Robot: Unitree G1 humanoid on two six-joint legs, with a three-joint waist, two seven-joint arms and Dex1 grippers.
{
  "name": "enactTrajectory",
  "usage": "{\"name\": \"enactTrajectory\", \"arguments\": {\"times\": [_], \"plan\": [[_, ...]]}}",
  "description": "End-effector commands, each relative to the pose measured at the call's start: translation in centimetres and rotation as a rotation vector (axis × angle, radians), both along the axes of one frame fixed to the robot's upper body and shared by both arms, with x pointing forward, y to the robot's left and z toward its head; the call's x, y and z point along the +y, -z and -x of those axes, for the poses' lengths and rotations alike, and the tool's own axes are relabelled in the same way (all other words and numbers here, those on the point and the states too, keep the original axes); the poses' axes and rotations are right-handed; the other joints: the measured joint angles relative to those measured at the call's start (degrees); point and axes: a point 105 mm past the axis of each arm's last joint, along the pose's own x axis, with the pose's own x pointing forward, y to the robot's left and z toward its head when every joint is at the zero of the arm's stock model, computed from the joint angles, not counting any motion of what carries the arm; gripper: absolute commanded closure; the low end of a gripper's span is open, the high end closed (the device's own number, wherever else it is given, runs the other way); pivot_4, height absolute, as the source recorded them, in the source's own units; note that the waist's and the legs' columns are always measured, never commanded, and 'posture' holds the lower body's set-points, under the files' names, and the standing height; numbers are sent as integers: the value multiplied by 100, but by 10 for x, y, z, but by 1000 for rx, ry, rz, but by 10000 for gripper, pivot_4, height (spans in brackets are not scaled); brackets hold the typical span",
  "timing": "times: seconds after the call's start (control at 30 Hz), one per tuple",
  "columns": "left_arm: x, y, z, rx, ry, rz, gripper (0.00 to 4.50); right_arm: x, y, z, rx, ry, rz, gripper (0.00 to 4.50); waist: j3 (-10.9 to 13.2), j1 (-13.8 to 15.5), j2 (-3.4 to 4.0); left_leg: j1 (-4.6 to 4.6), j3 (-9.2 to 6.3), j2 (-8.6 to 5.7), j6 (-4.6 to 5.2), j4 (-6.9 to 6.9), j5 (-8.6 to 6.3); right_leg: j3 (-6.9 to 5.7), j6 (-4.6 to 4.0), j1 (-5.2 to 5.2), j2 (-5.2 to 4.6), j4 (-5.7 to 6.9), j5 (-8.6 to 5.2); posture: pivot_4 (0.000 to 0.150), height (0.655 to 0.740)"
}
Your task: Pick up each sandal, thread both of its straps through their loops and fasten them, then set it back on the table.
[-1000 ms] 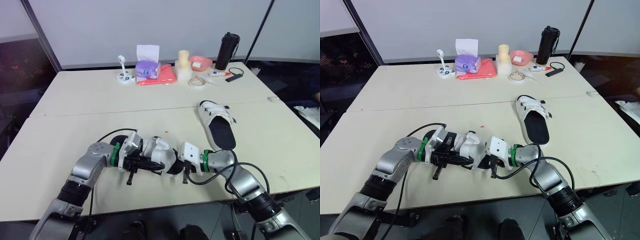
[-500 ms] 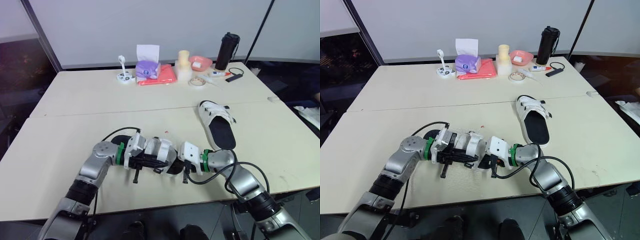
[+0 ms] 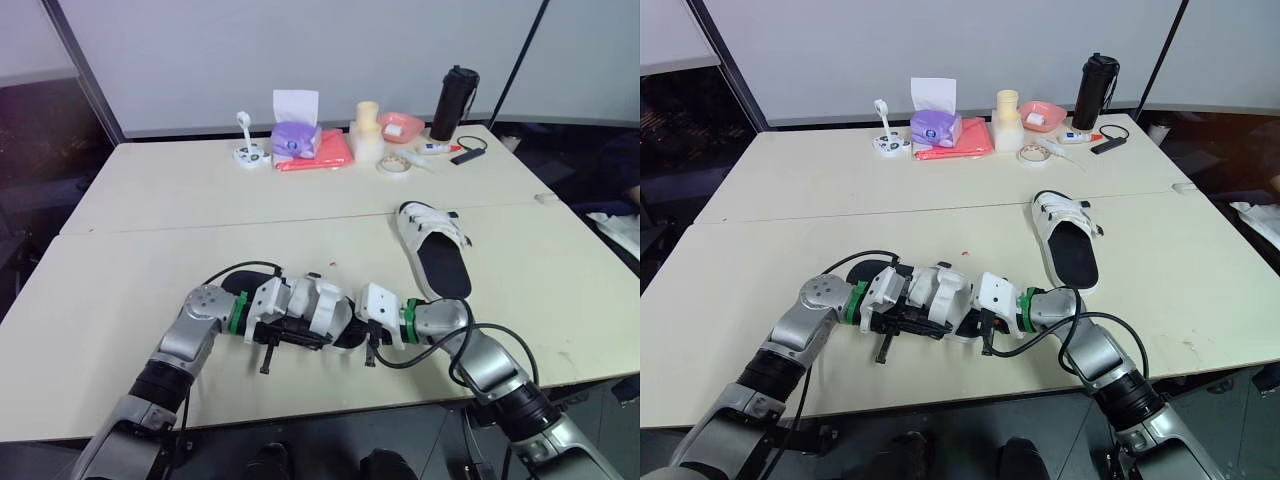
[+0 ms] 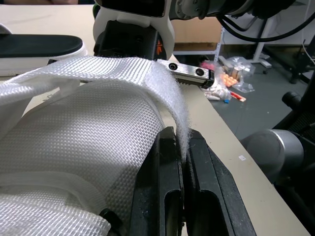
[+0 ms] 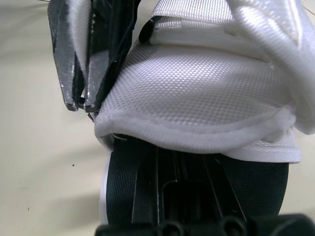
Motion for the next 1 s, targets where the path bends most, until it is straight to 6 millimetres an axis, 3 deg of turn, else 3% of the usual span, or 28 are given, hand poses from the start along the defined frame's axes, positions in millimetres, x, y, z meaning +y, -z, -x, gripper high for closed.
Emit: {"name": "enactTrajectory", "arguments": {"times": [0.03, 0.2, 0.23, 0.53, 0.73, 1.0], "plan": [[10, -1, -9, 37, -84, -17, 27392, -9, 31, 5, 91, 27, 89, 45000, 0, -4, 0, 1, -1, 0, 0, 1, 0, -1, -2, 0, 0, 0, -1, 1500, 7400], [16, -17, -4, 82, -104, 26, 1542, -9, 32, 5, 90, 23, 93, 45000, 0, -4, 0, -1, -1, 1, 0, 0, 0, 0, 1, -1, 0, 0, 0, 1500, 7400], [19, -20, -2, 95, -108, 32, 407, -9, 32, 5, 90, 22, 94, 45000, 0, -3, 0, -1, -1, 1, 0, 0, 0, 0, 1, 0, 0, 0, 1, 1500, 7400], [48, -44, 14, 226, -169, 75, 407, -9, 33, 4, 89, 19, 97, 45000, 1, -11, 1, -2, 2, 25, 0, -4, 0, 1, -12, -6, 2, 0, -6, 1500, 7400], [56, -21, 39, 287, -140, -44, 407, -8, 34, 4, 89, 17, 97, 45000, 2, -8, 4, -2, 11, 35, -2, -8, -1, 4, -19, -11, 6, -4, -8, 1500, 7400], [38, 7, 29, 225, -223, -23, 407, -9, 33, 3, 86, 20, 97, 45000, 1, -3, 3, -2, 14, 46, -6, -8, -4, 6, -39, -11, 12, -21, -1, 1500, 7400]]}}
